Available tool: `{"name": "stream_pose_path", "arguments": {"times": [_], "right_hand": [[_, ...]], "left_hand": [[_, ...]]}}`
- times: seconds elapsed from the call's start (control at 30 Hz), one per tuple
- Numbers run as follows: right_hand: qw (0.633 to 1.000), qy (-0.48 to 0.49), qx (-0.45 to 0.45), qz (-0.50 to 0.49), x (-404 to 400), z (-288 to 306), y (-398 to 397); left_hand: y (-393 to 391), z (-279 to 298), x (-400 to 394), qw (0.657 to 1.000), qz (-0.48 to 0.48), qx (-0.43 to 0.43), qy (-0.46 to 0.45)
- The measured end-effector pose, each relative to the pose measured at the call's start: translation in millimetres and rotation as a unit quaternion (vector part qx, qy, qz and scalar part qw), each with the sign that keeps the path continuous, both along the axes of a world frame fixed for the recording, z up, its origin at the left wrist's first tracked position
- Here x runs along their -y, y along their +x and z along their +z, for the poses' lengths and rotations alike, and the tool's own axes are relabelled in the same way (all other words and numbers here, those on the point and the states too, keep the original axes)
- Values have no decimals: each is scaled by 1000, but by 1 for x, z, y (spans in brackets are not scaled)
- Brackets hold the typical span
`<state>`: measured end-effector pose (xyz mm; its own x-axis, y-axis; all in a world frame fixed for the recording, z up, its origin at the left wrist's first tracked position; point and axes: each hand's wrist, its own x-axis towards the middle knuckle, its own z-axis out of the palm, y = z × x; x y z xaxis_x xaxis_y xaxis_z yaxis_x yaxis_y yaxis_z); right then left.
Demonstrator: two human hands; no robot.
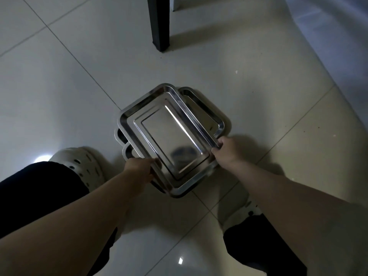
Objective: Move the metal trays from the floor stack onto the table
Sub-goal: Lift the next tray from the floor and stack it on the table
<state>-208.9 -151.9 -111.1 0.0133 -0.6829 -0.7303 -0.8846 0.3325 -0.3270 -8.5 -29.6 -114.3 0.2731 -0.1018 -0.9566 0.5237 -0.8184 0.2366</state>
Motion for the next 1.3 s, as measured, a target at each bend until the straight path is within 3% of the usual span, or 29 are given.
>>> {"name": "stream_pose_path", "arguments": {"times": [0.3, 0.53, 0.9, 1.1, 1.3], "right_hand": [[993, 15, 103, -62, -9, 28, 0], [976, -36, 178, -119, -15, 102, 0], [925, -68, 265, -263, -53, 261, -26], [901, -69, 312, -293, -103, 338, -49], [882, -62, 374, -279, -149, 404, -66]], "left_hand": [[18, 32, 0, 995, -55, 72, 46], [21, 95, 12, 990, -62, 123, 9], [-8, 266, 18, 970, -64, 198, -129], [-25, 346, -17, 936, -84, 281, -196], [-42, 421, -61, 895, -10, 359, -266]]}}
